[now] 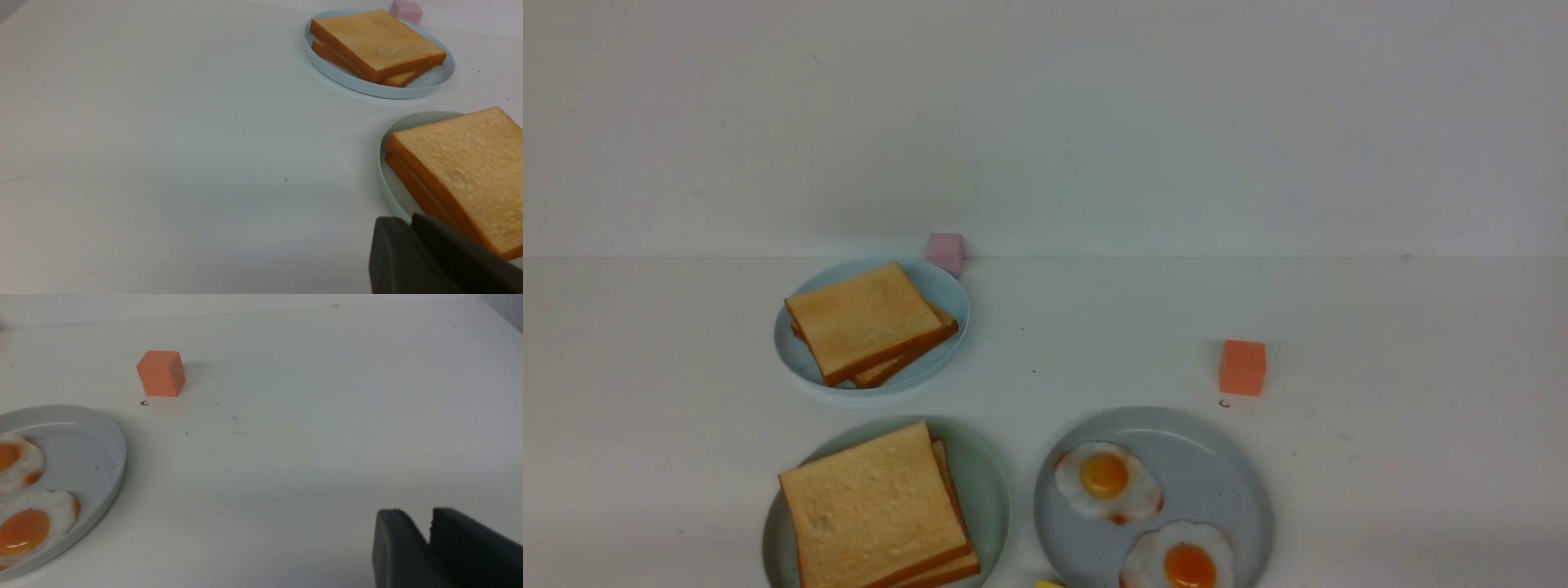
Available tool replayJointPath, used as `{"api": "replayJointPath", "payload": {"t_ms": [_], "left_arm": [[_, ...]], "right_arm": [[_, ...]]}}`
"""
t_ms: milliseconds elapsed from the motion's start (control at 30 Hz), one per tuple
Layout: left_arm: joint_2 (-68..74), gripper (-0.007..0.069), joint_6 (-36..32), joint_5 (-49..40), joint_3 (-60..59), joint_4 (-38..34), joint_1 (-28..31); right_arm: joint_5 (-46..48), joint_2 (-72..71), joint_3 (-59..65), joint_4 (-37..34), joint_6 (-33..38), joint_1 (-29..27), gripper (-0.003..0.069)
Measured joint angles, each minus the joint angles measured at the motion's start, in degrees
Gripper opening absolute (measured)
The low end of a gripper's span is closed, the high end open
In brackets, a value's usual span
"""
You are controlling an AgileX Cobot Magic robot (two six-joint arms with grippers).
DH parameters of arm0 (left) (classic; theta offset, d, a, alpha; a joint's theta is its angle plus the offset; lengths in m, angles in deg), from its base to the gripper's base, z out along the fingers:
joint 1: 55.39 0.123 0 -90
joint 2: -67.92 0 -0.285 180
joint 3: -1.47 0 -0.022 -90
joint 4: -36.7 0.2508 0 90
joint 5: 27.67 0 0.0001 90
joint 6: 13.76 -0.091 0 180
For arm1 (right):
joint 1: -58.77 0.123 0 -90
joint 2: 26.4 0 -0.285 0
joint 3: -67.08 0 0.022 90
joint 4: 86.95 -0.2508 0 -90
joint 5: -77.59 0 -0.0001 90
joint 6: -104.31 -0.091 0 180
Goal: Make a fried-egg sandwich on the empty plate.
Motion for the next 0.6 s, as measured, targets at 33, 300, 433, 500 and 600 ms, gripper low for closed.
{"api": "replayJointPath", "payload": {"t_ms": [33, 300, 433, 500, 600], "left_arm": [[0.00, 0.0064, 0.00, 0.00, 0.00, 0.00, 0.00], [0.00, 0.0074, 0.00, 0.00, 0.00, 0.00, 0.00], [0.00, 0.0080, 0.00, 0.00, 0.00, 0.00, 0.00], [0.00, 0.0083, 0.00, 0.00, 0.00, 0.00, 0.00], [0.00, 0.0086, 0.00, 0.00, 0.00, 0.00, 0.00]], "right_arm": [[0.00, 0.00, 0.00, 0.00, 0.00, 0.00, 0.0156], [0.00, 0.00, 0.00, 0.00, 0.04, 0.00, 0.0167], [0.00, 0.00, 0.00, 0.00, 0.04, 0.00, 0.0173], [0.00, 0.00, 0.00, 0.00, 0.04, 0.00, 0.0174], [0.00, 0.00, 0.00, 0.00, 0.04, 0.00, 0.0176]]}}
